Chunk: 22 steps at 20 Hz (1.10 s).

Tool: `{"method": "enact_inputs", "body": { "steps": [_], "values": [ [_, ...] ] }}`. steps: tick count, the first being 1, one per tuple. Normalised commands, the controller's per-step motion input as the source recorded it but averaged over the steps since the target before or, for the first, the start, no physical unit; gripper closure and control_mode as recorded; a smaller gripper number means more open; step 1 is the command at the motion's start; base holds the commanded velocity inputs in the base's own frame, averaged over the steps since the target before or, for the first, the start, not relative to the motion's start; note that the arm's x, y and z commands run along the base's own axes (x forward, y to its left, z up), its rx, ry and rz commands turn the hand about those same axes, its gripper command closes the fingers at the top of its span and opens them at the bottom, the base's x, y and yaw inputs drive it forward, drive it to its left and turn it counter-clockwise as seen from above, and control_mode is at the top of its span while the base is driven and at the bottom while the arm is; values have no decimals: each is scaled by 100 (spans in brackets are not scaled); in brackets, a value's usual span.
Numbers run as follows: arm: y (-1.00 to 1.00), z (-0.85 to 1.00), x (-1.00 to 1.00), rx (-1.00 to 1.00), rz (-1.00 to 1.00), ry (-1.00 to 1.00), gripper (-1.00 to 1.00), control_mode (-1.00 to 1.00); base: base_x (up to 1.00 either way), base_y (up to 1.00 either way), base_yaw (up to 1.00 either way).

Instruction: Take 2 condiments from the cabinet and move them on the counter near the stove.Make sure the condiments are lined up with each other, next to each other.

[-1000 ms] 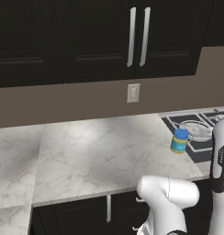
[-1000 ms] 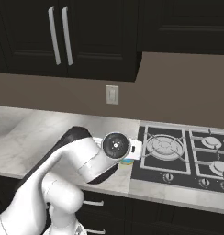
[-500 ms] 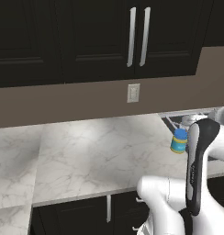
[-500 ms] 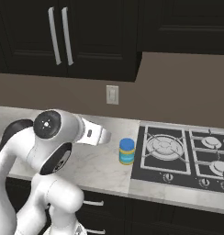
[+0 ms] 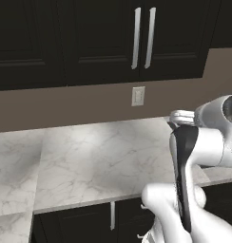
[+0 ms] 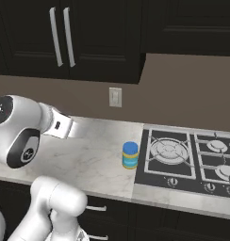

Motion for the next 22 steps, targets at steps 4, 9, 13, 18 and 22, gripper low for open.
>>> {"method": "enact_inputs", "body": {
  "steps": [4,9,13,18,22],
  "values": [
    [33,0,0,0,9,7,-100,-100,0,0,0],
    [14,0,0,0,32,9,-100,-100,0,0,0],
    [8,0,-2,0,36,13,-100,-100,0,0,0],
    [26,0,-1,0,9,4,-100,-100,0,0,0],
    [36,0,-1,0,7,2,-100,-100,0,0,0]
  ]
}}
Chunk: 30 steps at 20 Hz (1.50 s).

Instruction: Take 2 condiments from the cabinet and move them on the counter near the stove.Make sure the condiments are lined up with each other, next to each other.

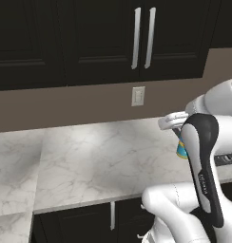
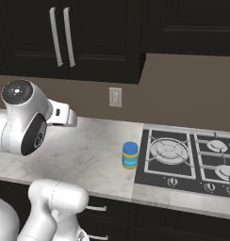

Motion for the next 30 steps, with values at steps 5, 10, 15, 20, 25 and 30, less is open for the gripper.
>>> {"method": "enact_inputs", "body": {
  "steps": [5,10,15,20,25,30],
  "values": [
    [30,0,-7,0,0,0,-100,-100,0,0,0],
    [11,0,-9,0,0,0,-100,-100,0,0,0],
    [0,2,-19,0,0,-5,-100,-100,0,0,0],
    [0,4,-17,0,0,-7,-100,-100,0,0,0],
    [0,7,-16,0,0,-6,-100,-100,0,0,0],
    [0,0,0,0,0,0,-100,100,0,0,0]
  ]
}}
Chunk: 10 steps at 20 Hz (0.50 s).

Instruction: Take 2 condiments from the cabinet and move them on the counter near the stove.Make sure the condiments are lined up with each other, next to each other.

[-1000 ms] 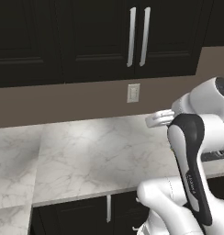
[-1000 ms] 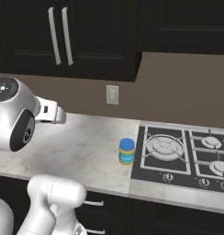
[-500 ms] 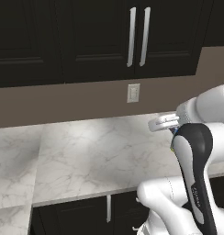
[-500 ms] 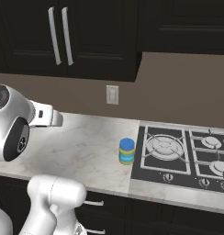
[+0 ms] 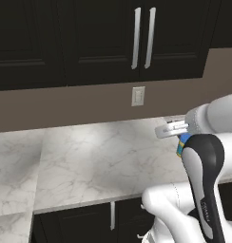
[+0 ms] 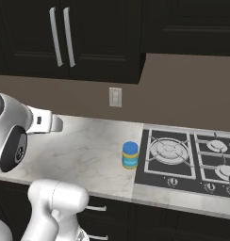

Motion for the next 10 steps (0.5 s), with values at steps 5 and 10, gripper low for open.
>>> {"method": "enact_inputs", "body": {
  "steps": [5,10],
  "values": [
    [0,0,0,0,0,0,-100,100,-18,-16,-5],
    [0,0,0,0,0,0,-100,100,-86,-48,-9]
  ]
}}
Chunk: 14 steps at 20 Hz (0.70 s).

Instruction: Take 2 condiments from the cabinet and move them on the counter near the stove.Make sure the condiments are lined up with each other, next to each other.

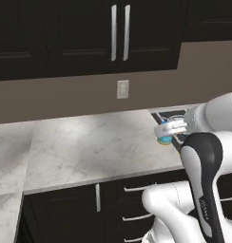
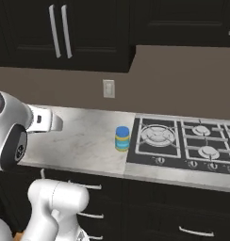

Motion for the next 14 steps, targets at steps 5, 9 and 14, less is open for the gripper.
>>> {"method": "enact_inputs", "body": {
  "steps": [5,9,14],
  "values": [
    [0,0,0,0,0,0,-100,100,1,-38,-15],
    [0,0,0,0,0,0,-100,100,48,-60,-8],
    [0,0,0,0,0,0,-100,100,4,-98,-6]
  ]
}}
